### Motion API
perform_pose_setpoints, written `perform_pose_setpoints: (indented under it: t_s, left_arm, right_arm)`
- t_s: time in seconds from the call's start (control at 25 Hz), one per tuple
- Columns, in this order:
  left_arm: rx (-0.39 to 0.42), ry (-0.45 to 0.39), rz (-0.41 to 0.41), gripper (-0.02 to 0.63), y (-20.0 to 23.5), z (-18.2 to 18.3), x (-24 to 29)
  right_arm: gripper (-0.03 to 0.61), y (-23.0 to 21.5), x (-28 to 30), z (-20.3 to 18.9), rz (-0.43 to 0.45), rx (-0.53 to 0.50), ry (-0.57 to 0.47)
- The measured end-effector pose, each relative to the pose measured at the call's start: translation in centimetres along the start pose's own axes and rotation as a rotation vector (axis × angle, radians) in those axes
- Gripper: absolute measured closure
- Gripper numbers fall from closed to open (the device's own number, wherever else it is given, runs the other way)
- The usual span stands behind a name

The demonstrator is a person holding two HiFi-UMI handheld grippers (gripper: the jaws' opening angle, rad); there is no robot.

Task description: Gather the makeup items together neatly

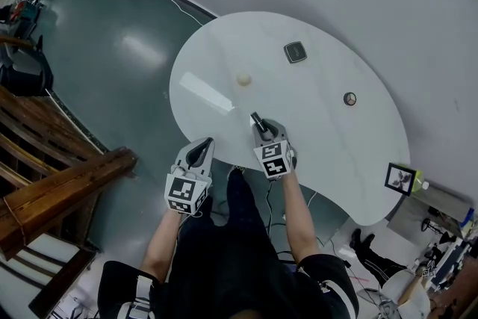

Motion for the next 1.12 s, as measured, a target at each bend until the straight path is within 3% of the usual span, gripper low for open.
perform_pose_setpoints:
  t_s: [0.72, 1.12]
  left_arm:
    - [0.022, -0.011, -0.054, 0.597, -2.3, 1.3, 2.1]
    - [0.004, -0.011, -0.019, 0.597, -2.4, 0.8, 2.4]
  right_arm:
    - [0.465, -3.3, -4.4, -0.7, -0.014, -0.014, -0.016]
    - [0.466, -2.5, -5.0, 1.0, 0.058, -0.095, -0.061]
Point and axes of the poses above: the fingertips, and each gripper's own axes: x forward along the fingers, y to its left, z out of its top, the point moved 5 cm from there along -x, backward along the fingers, and after that the axes turned 2 degrees about x, right-handed, at the moved point
